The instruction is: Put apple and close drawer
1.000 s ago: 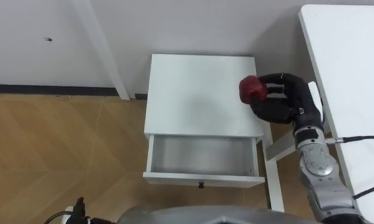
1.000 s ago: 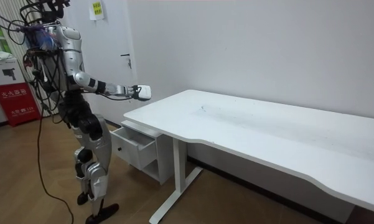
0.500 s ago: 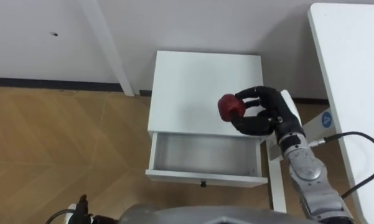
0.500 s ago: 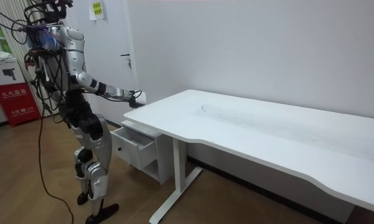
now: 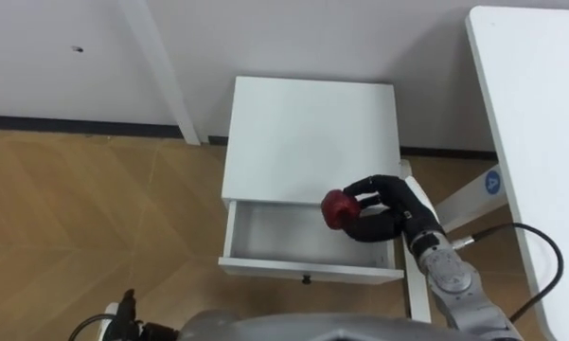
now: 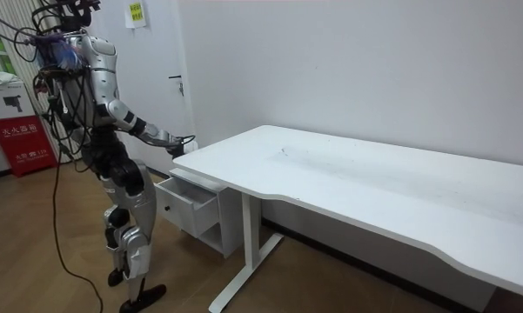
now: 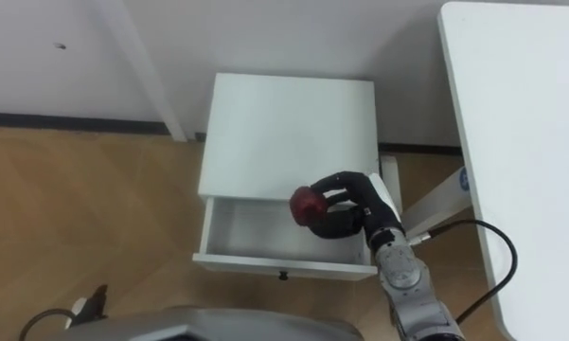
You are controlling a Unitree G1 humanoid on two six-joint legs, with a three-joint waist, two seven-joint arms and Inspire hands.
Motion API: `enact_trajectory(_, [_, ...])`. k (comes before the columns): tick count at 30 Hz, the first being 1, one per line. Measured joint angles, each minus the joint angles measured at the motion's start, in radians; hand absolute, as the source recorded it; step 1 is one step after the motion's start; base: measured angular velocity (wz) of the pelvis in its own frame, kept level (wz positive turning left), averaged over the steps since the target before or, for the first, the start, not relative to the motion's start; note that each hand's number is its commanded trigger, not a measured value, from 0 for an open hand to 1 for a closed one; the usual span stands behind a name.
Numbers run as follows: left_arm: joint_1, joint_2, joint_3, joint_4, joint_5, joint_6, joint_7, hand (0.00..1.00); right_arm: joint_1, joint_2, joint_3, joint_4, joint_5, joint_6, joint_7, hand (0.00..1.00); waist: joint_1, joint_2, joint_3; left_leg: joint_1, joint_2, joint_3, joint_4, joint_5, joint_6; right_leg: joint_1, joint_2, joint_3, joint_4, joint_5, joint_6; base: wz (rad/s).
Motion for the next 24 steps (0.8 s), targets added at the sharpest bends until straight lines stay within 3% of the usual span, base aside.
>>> enact_trajectory(1, [0.0,0.0,0.0,-0.001,0.0,-0.001,0.0,0.0,0.0,0.0,0.0,0.0,-0.003,0.0,0.0,0.22,0.0,0.0,0.0,-0.003,0.0,-0.001,0.002,0.0,0.0,0.0,0.0,-0.001,0.0,0.0,0.0,0.06])
enact_trajectory(2, [-0.001,0.001,0.0,-0.001,0.0,-0.005,-0.001,0.0,0.0,0.0,0.0,0.0,-0.006,0.0,0.0,0.0,0.0,0.001,0.0004,-0.008,0.0,-0.002,0.007,0.0,0.0,0.0,0.0,-0.002,0.0,0.0,0.0,0.03])
enact_trajectory(24, [-0.004,-0.001,0.0,-0.001,-0.001,-0.009,-0.021,0.0,0.0,0.0,-0.002,0.02,-0.033,-0.001,0.023,0.0,0.0,0.009,0.0051,-0.009,0.001,-0.006,0.007,0.0,0.0,0.0,0.001,-0.005,0.001,0.001,-0.001,0.0])
